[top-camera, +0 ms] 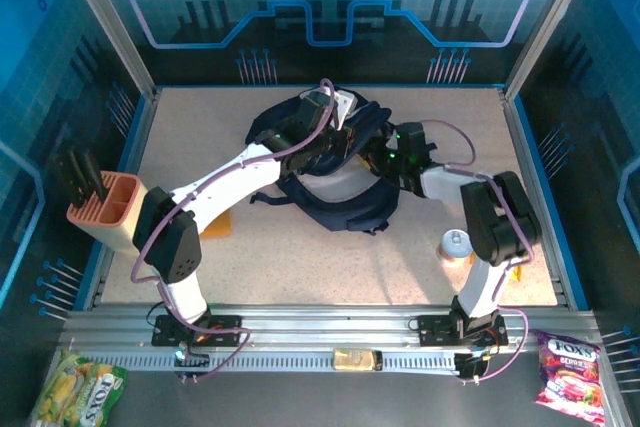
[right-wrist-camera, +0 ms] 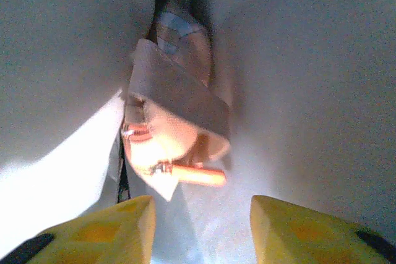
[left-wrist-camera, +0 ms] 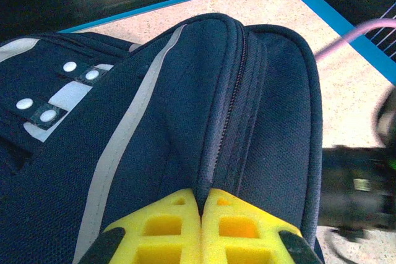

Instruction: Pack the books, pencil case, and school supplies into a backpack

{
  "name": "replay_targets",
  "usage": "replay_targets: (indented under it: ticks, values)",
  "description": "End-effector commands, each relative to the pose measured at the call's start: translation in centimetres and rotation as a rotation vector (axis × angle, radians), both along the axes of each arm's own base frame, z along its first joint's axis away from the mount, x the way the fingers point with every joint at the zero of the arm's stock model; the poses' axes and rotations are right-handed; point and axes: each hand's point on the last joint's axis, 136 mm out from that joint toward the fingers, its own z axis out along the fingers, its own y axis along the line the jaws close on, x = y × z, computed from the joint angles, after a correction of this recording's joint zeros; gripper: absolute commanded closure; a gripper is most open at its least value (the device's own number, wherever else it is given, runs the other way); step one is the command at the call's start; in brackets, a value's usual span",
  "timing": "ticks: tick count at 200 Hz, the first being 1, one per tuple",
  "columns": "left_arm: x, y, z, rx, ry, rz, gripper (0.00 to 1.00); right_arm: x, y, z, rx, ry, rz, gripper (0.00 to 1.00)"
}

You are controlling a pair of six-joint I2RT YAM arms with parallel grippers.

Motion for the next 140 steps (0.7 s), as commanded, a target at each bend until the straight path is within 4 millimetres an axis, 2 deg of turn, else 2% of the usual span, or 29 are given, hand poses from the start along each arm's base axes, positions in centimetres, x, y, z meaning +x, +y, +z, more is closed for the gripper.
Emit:
replay_targets:
  ticks: [1,18,34,46,65,94,114,140]
  values:
    - [0.7,-1.1,3.5,-0.089,-0.079,-0.016,1.00,-2.4,-2.0,3.7,0.024,-0.108,-0.009,0.49]
    - [0.6,-1.3,2.4,-0.076,-0.058,-0.021,1.00,-4.6,-4.0,3.1,-0.024,-0.083,-0.045,0.45]
    - [0.4,-1.4,1.2,-0.062,-0.027,-0.037,1.00,-6.9,-6.6,1.2,-0.106,0.002,-0.104,0.41]
    - [0.0,-1.3,0.4,-0.057,-0.005,-0.040,0.99,-7.9,-8.4,1.1,-0.170,0.005,-0.142,0.39]
    - [-0.9,-1.2,-0.1,-0.084,0.018,-0.047,0.60,-9.0,-10.4,2.4,-0.299,-0.042,-0.162,0.34]
    - [-2.2,0.2,0.0,-0.162,0.011,0.001,0.22,-9.5,-12.2,5.4,-0.427,-0.126,-0.186,0.23]
    - [-2.5,2.5,-0.4,-0.209,0.030,0.082,0.09,-9.4,-12.1,6.8,-0.452,-0.169,-0.174,0.17]
    - [-2.2,6.8,-2.6,-0.290,0.137,0.226,0.07,-9.0,-10.9,7.2,-0.439,-0.180,-0.125,0.14]
